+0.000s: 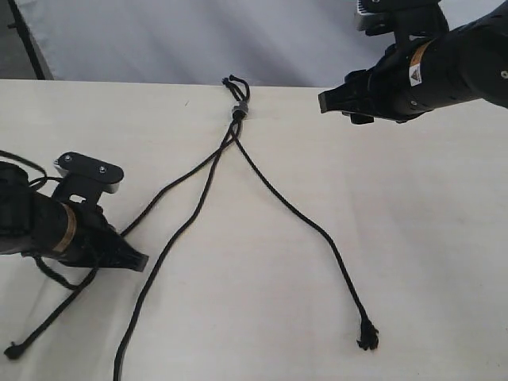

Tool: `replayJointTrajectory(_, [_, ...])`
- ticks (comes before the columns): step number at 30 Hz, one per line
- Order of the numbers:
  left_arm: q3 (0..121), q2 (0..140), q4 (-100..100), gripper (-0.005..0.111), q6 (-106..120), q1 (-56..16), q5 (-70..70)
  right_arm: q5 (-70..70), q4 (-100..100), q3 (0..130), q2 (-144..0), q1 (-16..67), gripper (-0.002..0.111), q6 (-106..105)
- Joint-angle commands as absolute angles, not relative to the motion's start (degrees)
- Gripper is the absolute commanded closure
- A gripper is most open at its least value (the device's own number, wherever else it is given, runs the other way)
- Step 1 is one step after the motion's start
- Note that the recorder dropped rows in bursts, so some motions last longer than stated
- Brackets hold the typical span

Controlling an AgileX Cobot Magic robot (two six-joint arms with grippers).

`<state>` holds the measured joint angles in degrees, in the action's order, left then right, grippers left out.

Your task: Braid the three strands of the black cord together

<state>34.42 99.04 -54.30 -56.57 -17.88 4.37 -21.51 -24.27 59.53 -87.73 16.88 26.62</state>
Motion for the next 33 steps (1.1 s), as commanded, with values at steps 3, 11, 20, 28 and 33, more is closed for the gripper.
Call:
replayJointTrajectory(3, [34.20, 103.64, -53.30, 0.107, -58.34, -27.50, -6.47, -20.77, -25.52, 59.26, -87.76, 16.90, 0.055, 26.09])
replayJointTrajectory(11, [38.58, 101.55, -53.30, 0.107, -60.16, -38.18, 7.81, -20.19, -25.52, 59.26, -87.76, 16.90, 0.055, 26.09])
replayJointTrajectory(20, [37.99, 92.54, -55.04, 0.107, -61.92, -28.40, 26.12, -20.48, -25.52, 59.26, -87.76, 16.90, 0.055, 26.09])
replayJointTrajectory(28, [34.52, 93.40, -55.04, 0.107, -61.95, -23.91, 17.28, -22.79, -24.44, 59.26, -87.76, 16.90, 0.055, 25.65])
replayJointTrajectory(33, [34.52, 94.31, -55.04, 0.095, -62.86, -23.91, 18.57, -24.95, -20.65, 59.26, -87.76, 18.17, 0.055, 25.44])
